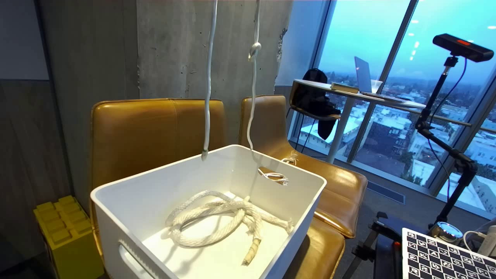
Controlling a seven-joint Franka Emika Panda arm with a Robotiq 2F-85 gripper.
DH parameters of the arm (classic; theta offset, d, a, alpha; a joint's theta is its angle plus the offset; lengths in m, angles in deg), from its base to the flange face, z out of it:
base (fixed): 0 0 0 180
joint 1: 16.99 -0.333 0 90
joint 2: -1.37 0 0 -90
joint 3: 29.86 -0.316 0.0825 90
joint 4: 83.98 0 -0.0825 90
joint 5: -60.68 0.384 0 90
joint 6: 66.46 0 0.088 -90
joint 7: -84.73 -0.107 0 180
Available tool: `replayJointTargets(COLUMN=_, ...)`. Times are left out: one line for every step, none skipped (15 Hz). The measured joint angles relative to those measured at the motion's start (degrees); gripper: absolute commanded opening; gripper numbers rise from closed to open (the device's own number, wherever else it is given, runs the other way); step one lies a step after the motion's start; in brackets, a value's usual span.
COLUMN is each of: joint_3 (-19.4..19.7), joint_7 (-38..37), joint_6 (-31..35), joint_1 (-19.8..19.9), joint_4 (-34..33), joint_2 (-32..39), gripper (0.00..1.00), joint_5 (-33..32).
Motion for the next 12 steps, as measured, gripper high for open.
replayJointTargets(joint_3=-0.5, joint_7=-0.6, joint_6=0.2, joint_1=-0.1, joint_4=1.8, joint_2=-0.3, gripper=0.01, joint_5=0.0)
replayJointTargets(joint_3=-1.0, joint_7=-1.3, joint_6=0.8, joint_1=-0.1, joint_4=4.0, joint_2=-0.8, gripper=0.01, joint_5=0.0)
replayJointTargets(joint_3=-1.4, joint_7=-1.9, joint_6=1.4, joint_1=-0.1, joint_4=6.2, joint_2=-1.3, gripper=0.20, joint_5=-0.1)
replayJointTargets(joint_3=-1.6, joint_7=-2.4, joint_6=2.3, joint_1=-0.1, joint_4=8.4, joint_2=-1.9, gripper=0.29, joint_5=-0.1)
replayJointTargets(joint_3=-1.7, joint_7=-2.8, joint_6=3.1, joint_1=-0.1, joint_4=10.5, joint_2=-2.5, gripper=0.34, joint_5=-0.1)
replayJointTargets(joint_3=-1.7, joint_7=-3.1, joint_6=3.7, joint_1=0.1, joint_4=12.5, joint_2=-3.0, gripper=0.42, joint_5=-0.1)
replayJointTargets(joint_3=-1.6, joint_7=-3.3, joint_6=4.5, joint_1=0.5, joint_4=14.5, joint_2=-3.6, gripper=0.48, joint_5=-0.1)
replayJointTargets(joint_3=-1.5, joint_7=-3.4, joint_6=5.2, joint_1=0.9, joint_4=16.2, joint_2=-4.2, gripper=0.55, joint_5=-0.1)
replayJointTargets(joint_3=-1.3, joint_7=-3.5, joint_6=6.0, joint_1=1.6, joint_4=18.1, joint_2=-4.9, gripper=0.63, joint_5=-0.1)
replayJointTargets(joint_3=-1.0, joint_7=-3.5, joint_6=7.0, joint_1=2.4, joint_4=20.0, joint_2=-5.6, gripper=0.70, joint_5=-0.1)
replayJointTargets(joint_3=-0.5, joint_7=-3.5, joint_6=7.8, joint_1=3.3, joint_4=21.9, joint_2=-6.4, gripper=0.78, joint_5=0.0)
replayJointTargets(joint_3=0.1, joint_7=-3.4, joint_6=8.8, joint_1=4.3, joint_4=23.8, joint_2=-7.1, gripper=0.85, joint_5=0.0)
